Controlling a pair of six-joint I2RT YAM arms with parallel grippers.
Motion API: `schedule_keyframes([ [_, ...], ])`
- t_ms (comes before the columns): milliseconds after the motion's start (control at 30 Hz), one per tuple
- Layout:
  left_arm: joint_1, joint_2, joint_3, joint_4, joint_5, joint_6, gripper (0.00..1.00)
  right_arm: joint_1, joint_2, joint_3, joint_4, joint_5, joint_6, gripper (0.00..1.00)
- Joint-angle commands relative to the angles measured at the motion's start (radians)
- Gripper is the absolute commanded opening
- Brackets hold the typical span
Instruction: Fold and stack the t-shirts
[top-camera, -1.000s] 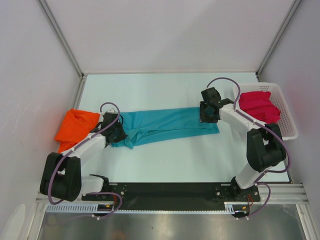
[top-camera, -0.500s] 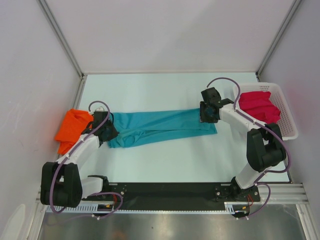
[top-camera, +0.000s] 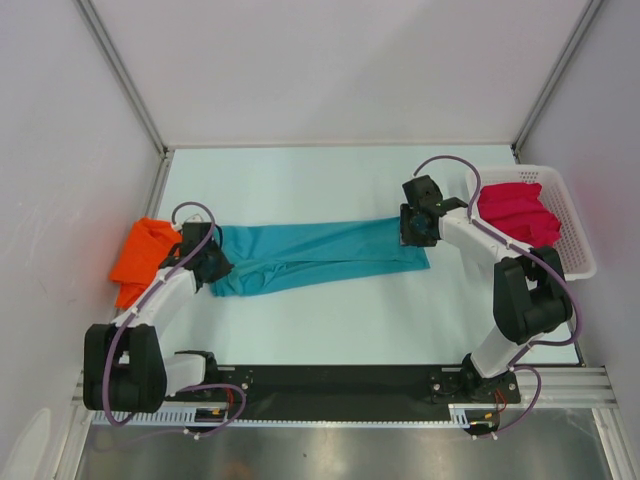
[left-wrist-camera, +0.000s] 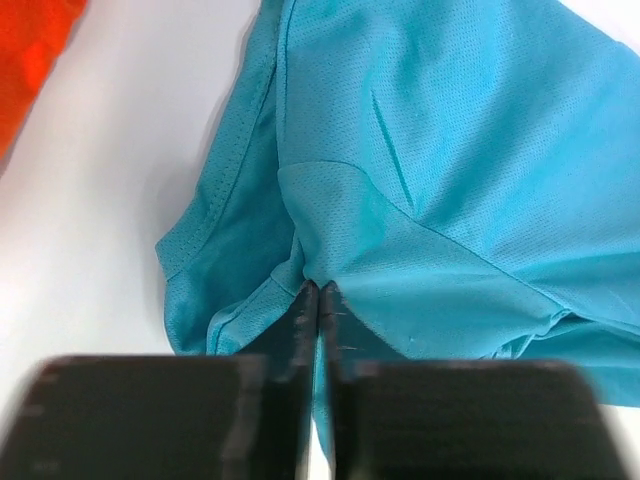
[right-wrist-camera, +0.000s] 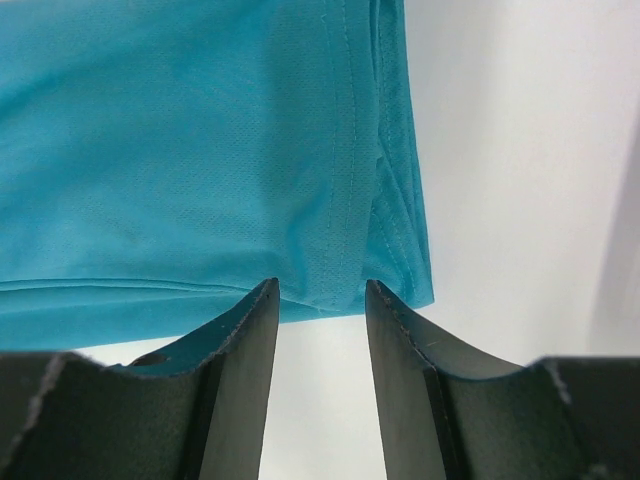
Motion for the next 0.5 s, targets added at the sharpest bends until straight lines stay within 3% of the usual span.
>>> schedule_keyframes([
  [0, 0.015, -0.018, 0.018, -0.002, -0.011, -0.002, 0.23, -0.006, -0.030, -0.002, -0.006, 0.012, -0.013, 0.45],
  [67, 0.015, -0.036, 0.026, -0.004, 0.006, -0.016, 0.47, -0.004, -0.029, -0.001, -0.004, 0.009, -0.010, 0.45],
  [133, 0.015, -0.081, 0.029, 0.001, 0.021, -0.029, 0.63, -0.004, -0.027, -0.001, -0.003, 0.005, -0.009, 0.45],
  [233, -0.003, -0.151, 0.037, 0.001, 0.026, -0.039, 0.76, -0.004, -0.026, -0.002, -0.003, 0.006, -0.007, 0.45],
  [300, -0.023, -0.183, 0.040, 0.001, 0.030, -0.045, 0.79, -0.003, -0.024, -0.004, 0.002, 0.005, -0.007, 0.45],
  [367, -0.060, -0.210, 0.040, 0.007, 0.046, -0.051, 0.99, 0.000, -0.021, -0.005, 0.005, 0.003, -0.005, 0.45],
  [467, -0.149, -0.188, 0.043, 0.021, 0.053, -0.062, 1.00, 0.006, -0.016, -0.005, 0.009, 0.000, -0.001, 0.45],
])
